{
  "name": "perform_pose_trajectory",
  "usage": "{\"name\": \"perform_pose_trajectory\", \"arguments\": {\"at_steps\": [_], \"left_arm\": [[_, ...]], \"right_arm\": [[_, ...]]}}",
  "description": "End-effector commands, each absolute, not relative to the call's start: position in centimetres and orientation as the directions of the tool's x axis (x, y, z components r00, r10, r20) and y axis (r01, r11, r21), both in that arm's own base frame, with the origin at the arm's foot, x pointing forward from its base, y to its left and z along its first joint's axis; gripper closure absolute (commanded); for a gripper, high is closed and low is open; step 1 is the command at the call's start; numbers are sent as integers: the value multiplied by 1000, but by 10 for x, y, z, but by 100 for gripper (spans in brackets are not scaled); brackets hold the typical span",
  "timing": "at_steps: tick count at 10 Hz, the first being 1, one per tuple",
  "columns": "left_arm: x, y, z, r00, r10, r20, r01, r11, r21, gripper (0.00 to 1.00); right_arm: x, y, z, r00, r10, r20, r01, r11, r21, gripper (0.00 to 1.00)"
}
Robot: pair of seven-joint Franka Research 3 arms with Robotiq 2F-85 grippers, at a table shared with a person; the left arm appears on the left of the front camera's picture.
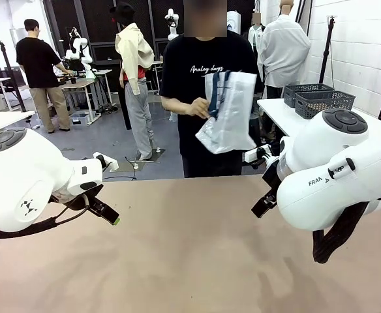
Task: Transfer purchased items from the store into the shopping bag.
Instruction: Open the Reusable shopping bag in the center of the table.
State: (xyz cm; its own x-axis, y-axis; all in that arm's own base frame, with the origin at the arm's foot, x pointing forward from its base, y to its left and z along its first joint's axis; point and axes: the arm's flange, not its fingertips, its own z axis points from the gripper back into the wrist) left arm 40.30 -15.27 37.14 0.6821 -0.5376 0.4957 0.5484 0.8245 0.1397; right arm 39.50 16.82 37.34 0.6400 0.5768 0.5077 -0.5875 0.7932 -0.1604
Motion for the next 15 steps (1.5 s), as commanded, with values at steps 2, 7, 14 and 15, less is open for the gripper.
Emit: {"name": "perform_pose_trajectory", "arguments": {"at_steps": [2, 7, 14, 15], "left_arm": [[404, -151, 371, 684, -535, 496, 546, 826, 138, 0], [404, -151, 371, 684, -535, 496, 546, 826, 138, 0], [404, -151, 371, 684, -535, 496, 546, 826, 138, 0], [404, -151, 371, 684, -535, 496, 546, 826, 138, 0]], "right_arm": [[395, 168, 373, 640, 576, 508, -587, 793, -160, 0], [395, 168, 373, 640, 576, 508, -587, 793, -160, 0], [395, 168, 373, 640, 576, 508, -587, 793, -160, 0], [395, 168, 373, 640, 576, 508, -587, 793, -160, 0]]}}
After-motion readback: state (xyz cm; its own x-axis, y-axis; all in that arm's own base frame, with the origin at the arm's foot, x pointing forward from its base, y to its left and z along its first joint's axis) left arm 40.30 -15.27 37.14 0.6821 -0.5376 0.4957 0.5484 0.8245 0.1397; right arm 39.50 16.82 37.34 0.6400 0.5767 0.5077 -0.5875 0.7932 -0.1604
